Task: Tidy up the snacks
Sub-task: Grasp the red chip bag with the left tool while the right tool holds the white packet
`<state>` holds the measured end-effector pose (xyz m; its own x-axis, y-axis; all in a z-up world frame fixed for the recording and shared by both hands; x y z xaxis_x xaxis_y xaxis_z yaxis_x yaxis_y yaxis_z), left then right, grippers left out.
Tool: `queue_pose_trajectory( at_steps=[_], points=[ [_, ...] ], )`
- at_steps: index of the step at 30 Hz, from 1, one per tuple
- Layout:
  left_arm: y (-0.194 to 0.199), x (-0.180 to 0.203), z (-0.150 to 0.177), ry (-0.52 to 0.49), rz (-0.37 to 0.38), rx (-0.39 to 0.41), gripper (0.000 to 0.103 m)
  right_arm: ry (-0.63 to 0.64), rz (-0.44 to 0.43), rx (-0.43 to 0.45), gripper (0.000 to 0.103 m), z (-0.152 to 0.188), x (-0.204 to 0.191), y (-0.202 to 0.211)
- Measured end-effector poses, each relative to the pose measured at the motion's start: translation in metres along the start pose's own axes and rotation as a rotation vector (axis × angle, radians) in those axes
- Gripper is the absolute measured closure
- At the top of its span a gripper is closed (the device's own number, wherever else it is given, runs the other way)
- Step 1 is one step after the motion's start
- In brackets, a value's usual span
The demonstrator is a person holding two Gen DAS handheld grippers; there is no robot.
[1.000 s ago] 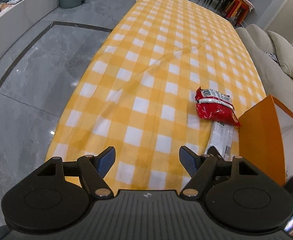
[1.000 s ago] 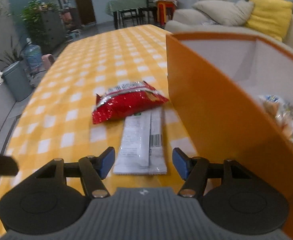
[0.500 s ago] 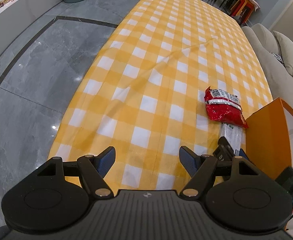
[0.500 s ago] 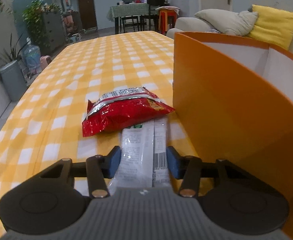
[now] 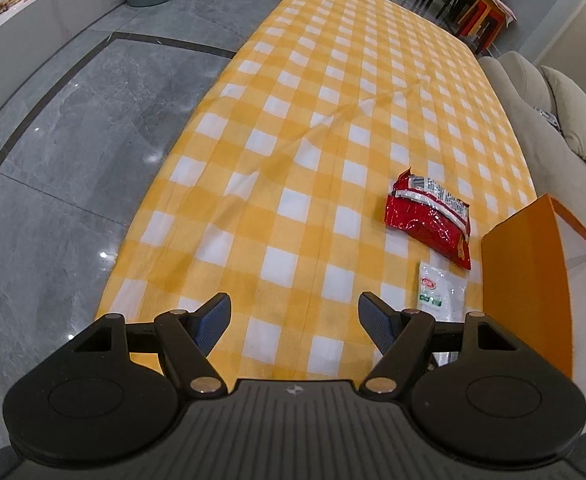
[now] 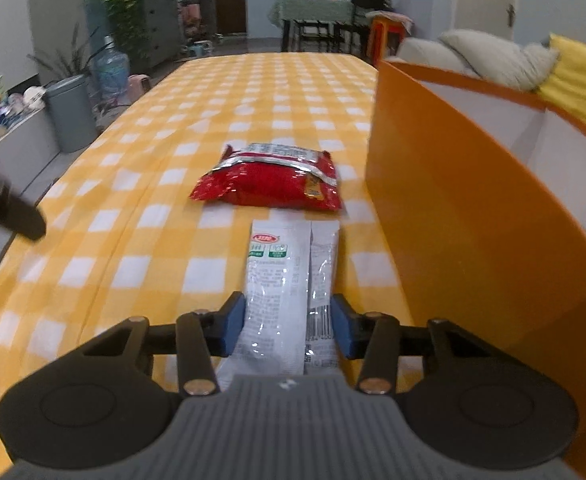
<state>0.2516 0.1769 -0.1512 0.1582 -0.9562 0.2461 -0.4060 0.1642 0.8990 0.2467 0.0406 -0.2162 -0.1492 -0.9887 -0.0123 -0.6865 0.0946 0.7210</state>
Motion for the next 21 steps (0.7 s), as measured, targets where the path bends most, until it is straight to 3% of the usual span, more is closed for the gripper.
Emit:
queue_pose_trajectory(
  at_steps=[14,21],
  points=[
    [0.025,-0.004,0.005,0.041,0.009,0.043,0.018,0.027,-0.076,0.093,0.059,-0.011,-0.010,0.047],
    [0.030,-0.004,0.008,0.045,0.007,0.049,0.018,0.022,-0.144,0.026,0.059,0.007,-0.014,0.039]
  ],
)
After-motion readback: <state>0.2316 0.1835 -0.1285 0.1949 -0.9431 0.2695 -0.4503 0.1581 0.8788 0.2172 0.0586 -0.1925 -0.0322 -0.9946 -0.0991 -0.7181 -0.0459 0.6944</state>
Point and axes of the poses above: each gripper's, at about its wrist camera, not at the fingertips, and y roughly against the way its jaws point, x to its right, z to its underside, the point moved 8 cm from there along -y, roughly the way its jaws point, and after that the axes turned 3 degrees about -x, right-handed, at the moved point
